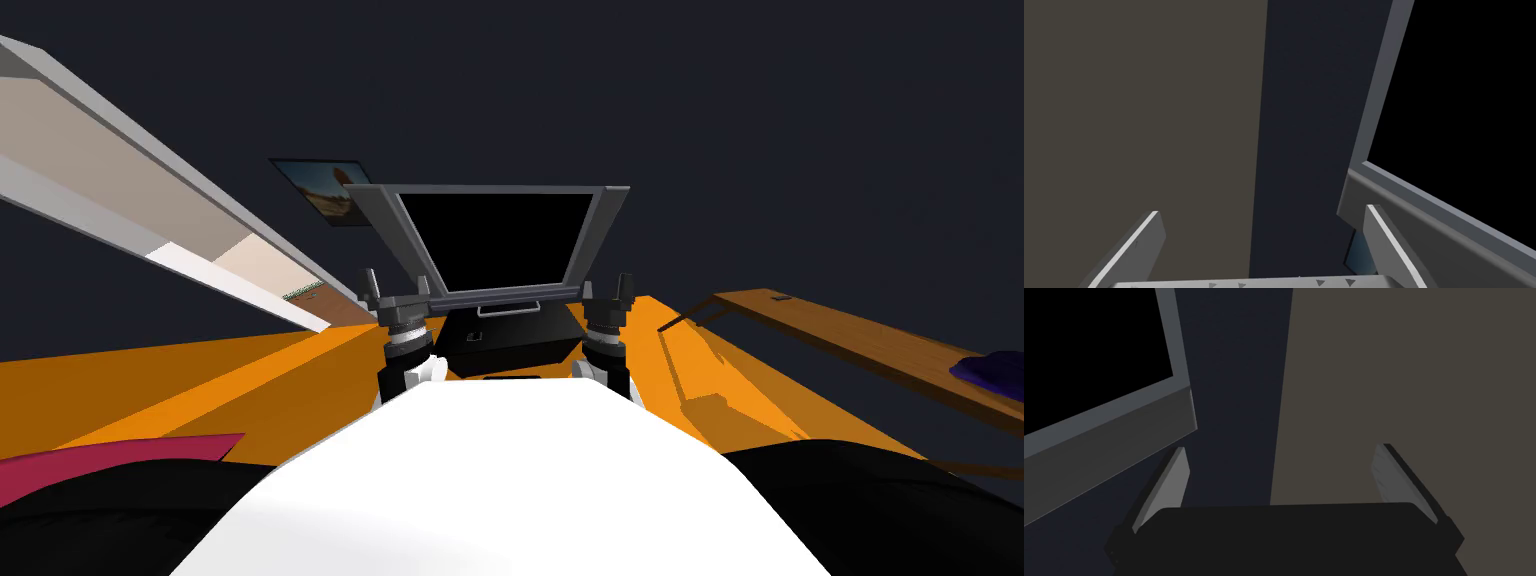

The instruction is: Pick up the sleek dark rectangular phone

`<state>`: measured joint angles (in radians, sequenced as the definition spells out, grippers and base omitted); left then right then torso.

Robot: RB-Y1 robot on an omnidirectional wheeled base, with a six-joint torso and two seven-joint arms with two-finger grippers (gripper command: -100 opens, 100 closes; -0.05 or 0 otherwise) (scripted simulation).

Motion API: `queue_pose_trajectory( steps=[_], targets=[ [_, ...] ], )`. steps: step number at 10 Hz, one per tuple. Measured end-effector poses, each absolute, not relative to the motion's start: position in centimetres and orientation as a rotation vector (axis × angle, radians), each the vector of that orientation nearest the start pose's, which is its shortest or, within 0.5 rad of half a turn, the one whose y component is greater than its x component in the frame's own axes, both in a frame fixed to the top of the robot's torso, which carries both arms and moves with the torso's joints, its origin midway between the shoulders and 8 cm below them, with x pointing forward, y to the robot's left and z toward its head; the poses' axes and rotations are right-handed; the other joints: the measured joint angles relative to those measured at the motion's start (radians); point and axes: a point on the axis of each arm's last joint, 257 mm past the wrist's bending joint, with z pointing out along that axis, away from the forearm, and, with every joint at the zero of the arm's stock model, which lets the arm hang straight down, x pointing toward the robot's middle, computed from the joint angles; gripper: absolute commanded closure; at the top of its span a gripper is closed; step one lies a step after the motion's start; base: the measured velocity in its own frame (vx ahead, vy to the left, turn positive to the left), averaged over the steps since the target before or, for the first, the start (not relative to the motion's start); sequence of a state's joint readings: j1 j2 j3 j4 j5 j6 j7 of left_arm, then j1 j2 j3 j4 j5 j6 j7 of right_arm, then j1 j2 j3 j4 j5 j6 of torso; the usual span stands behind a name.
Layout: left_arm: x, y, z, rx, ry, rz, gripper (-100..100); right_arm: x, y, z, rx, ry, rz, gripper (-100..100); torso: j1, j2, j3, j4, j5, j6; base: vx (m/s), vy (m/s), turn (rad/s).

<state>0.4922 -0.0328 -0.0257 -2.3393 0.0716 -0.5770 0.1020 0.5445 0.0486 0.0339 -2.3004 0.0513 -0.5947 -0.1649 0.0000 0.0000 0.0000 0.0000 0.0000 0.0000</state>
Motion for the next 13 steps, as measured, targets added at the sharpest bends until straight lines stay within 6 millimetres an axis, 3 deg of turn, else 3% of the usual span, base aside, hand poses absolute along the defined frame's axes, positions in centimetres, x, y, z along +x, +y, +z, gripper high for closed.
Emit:
queue_pose_trajectory(
  steps=[4, 6, 13],
  targets=[
    [33.1, 26.7, 5.0, -0.646, 0.507, -1.56, -100, 32.2, -26.8, 3.7, 0.658, 0.509, 1.457, 0, 0.003, 0.001, 0.001, 0.0, 0.001, 0.0, -0.021, 0.033, -0.173],
    [34.9, 26.0, 3.6, -0.681, 0.559, -1.607, -100, 32.2, -26.8, 3.7, 0.658, 0.509, 1.457, 0, 0.003, 0.002, 0.001, 0.0, 0.001, 0.0, -0.04, 0.052, -0.264],
    [41.7, 25.3, -4.9, -0.983, 0.732, -1.747, -100, 32.2, -26.8, 3.7, 0.658, 0.509, 1.457, 0, 0.004, 0.001, 0.001, 0.0, 0.001, -0.001, -0.039, 0.057, -0.273]
  ],
)
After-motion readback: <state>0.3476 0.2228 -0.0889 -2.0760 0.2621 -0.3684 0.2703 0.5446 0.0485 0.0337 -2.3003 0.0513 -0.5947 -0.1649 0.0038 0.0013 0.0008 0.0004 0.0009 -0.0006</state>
